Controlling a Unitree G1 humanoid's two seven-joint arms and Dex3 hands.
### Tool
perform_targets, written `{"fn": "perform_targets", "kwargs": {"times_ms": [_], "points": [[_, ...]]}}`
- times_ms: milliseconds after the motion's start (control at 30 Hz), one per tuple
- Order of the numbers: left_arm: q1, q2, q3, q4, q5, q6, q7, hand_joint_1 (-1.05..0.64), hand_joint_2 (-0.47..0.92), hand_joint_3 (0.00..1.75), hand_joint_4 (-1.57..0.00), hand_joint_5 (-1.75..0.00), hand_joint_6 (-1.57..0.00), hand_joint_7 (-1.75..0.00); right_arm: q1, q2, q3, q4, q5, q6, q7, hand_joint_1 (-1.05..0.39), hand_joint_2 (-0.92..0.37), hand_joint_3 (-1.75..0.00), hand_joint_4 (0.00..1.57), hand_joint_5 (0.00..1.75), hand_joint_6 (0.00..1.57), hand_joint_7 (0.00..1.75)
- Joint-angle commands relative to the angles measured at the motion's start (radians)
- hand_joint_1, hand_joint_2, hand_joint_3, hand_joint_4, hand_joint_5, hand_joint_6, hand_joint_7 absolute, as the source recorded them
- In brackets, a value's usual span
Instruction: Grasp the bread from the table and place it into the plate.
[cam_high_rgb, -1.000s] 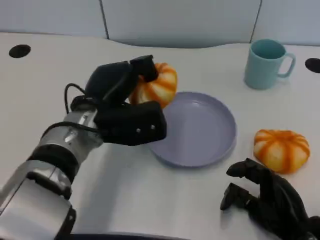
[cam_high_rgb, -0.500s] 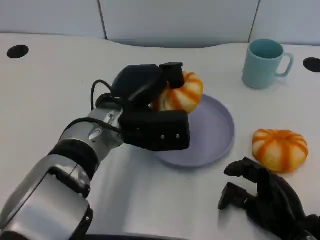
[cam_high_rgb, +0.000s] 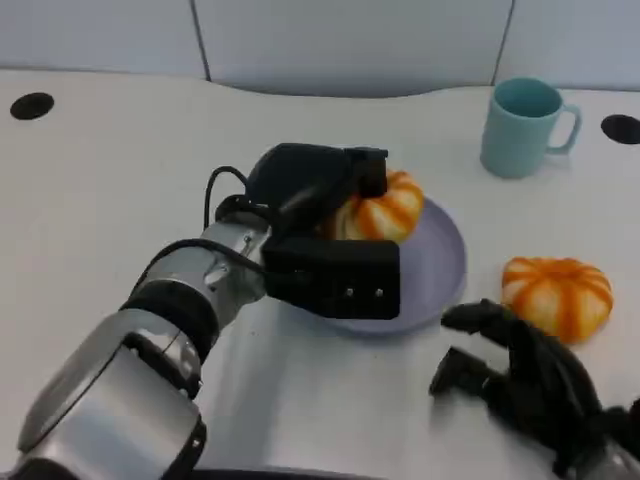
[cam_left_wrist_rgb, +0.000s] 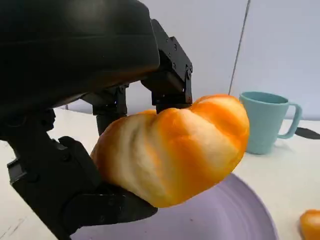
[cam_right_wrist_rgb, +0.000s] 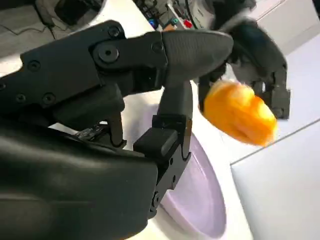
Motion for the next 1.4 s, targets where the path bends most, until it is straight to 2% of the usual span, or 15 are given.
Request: {"fn": "perform_targets", "kwargs": {"times_ms": [33, 233, 300, 433, 500, 567, 600, 667, 833, 867, 1000, 1167, 1333, 1367, 1400], "points": [[-0.024, 0.012, -0.021, 0.009, 0.022, 0.023, -0.003, -0.23, 0.29, 1.39, -1.11, -1.75, -0.9, -1.75, -0.026, -0.027, -0.033, 0.124, -0.008, -0.037, 0.031, -0.45, -0.92, -0.15, 0.68, 1.21, 0.75, 0.6], [-0.027, 0.01, -0.033, 0.012, 0.033, 0.036, -0.017, -0.25, 0.31, 1.38, -1.09, -1.75, -0.88, -1.75, -0.043, -0.024, -0.048, 0.163, -0.015, -0.058, 0.042, -0.45, -0.92, -0.14, 0.68, 1.2, 0.77, 0.58], [-0.029, 0.012, -0.05, 0.013, 0.05, 0.051, -0.021, -0.32, 0.37, 1.21, -1.06, -1.75, -0.82, -1.75, -0.043, -0.024, -0.049, 0.167, -0.017, -0.064, 0.042, -0.45, -0.92, -0.14, 0.68, 1.2, 0.77, 0.58], [-0.037, 0.015, -0.066, 0.013, 0.061, 0.078, -0.059, -0.52, 0.64, 0.64, -0.58, -1.75, -0.36, -1.75, -0.045, -0.02, -0.053, 0.165, -0.013, -0.055, 0.038, -0.45, -0.92, -0.12, 0.69, 1.21, 0.79, 0.57], [-0.038, 0.015, -0.06, 0.012, 0.057, 0.082, -0.079, -0.57, 0.69, 0.49, -0.4, -1.75, -0.25, -1.73, -0.046, -0.02, -0.056, 0.167, -0.011, -0.048, 0.038, -0.45, -0.92, -0.11, 0.69, 1.21, 0.79, 0.56], [-0.041, 0.015, -0.065, 0.011, 0.065, 0.09, -0.088, -0.58, 0.71, 0.44, -0.34, -1.75, -0.21, -1.72, -0.047, -0.019, -0.058, 0.168, -0.012, -0.047, 0.04, -0.45, -0.92, -0.11, 0.69, 1.21, 0.8, 0.56], [-0.044, 0.016, -0.071, 0.01, 0.072, 0.096, -0.09, -0.64, 0.76, 0.34, -0.18, -1.71, -0.12, -1.64, -0.048, -0.02, -0.06, 0.172, -0.012, -0.05, 0.044, -0.46, -0.92, -0.11, 0.69, 1.21, 0.8, 0.56], [-0.047, 0.016, -0.077, 0.009, 0.078, 0.102, -0.096, -0.7, 0.85, 0.16, -0.04, -1.64, -0.04, -1.56, -0.051, -0.019, -0.064, 0.177, -0.01, -0.048, 0.05, -0.45, -0.92, -0.11, 0.69, 1.21, 0.81, 0.55], [-0.049, 0.016, -0.078, 0.008, 0.074, 0.103, -0.103, -0.73, 0.89, 0.1, 0.0, -1.58, 0.0, -1.52, -0.052, -0.019, -0.068, 0.178, -0.016, -0.046, 0.049, -0.45, -0.92, -0.11, 0.69, 1.2, 0.82, 0.53], [-0.049, 0.016, -0.078, 0.008, 0.073, 0.102, -0.107, -0.75, 0.89, 0.09, 0.0, -1.48, 0.0, -1.42, -0.051, -0.019, -0.067, 0.176, -0.019, -0.045, 0.045, -0.45, -0.92, -0.1, 0.69, 1.2, 0.82, 0.53], [-0.05, 0.016, -0.074, 0.008, 0.067, 0.102, -0.117, -0.76, 0.9, 0.06, 0.0, -1.3, 0.0, -1.25, -0.046, -0.02, -0.063, 0.164, -0.026, -0.046, 0.038, -0.46, -0.92, -0.11, 0.69, 1.2, 0.82, 0.52], [-0.053, 0.016, -0.074, 0.007, 0.067, 0.102, -0.125, -0.78, 0.91, 0.04, 0.0, -1.2, 0.0, -1.14, -0.043, -0.019, -0.061, 0.16, -0.035, -0.055, 0.031, -0.46, -0.92, -0.12, 0.69, 1.2, 0.83, 0.51], [-0.055, 0.014, -0.075, 0.007, 0.069, 0.111, -0.127, -0.79, 0.92, 0.04, 0.0, -1.17, 0.0, -1.12, -0.044, -0.02, -0.063, 0.166, -0.038, -0.061, 0.04, -0.46, -0.92, -0.12, 0.7, 1.2, 0.84, 0.51], [-0.057, 0.013, -0.076, 0.007, 0.071, 0.117, -0.127, -0.8, 0.92, 0.05, 0.0, -1.02, 0.0, -0.92, -0.046, -0.021, -0.064, 0.173, -0.038, -0.066, 0.047, -0.46, -0.92, -0.12, 0.69, 1.19, 0.83, 0.5], [-0.058, 0.012, -0.076, 0.007, 0.072, 0.122, -0.127, -0.81, 0.92, 0.05, 0.0, -0.97, 0.0, -0.85, -0.047, -0.022, -0.065, 0.178, -0.038, -0.069, 0.052, -0.46, -0.92, -0.13, 0.69, 1.19, 0.82, 0.5]]}}
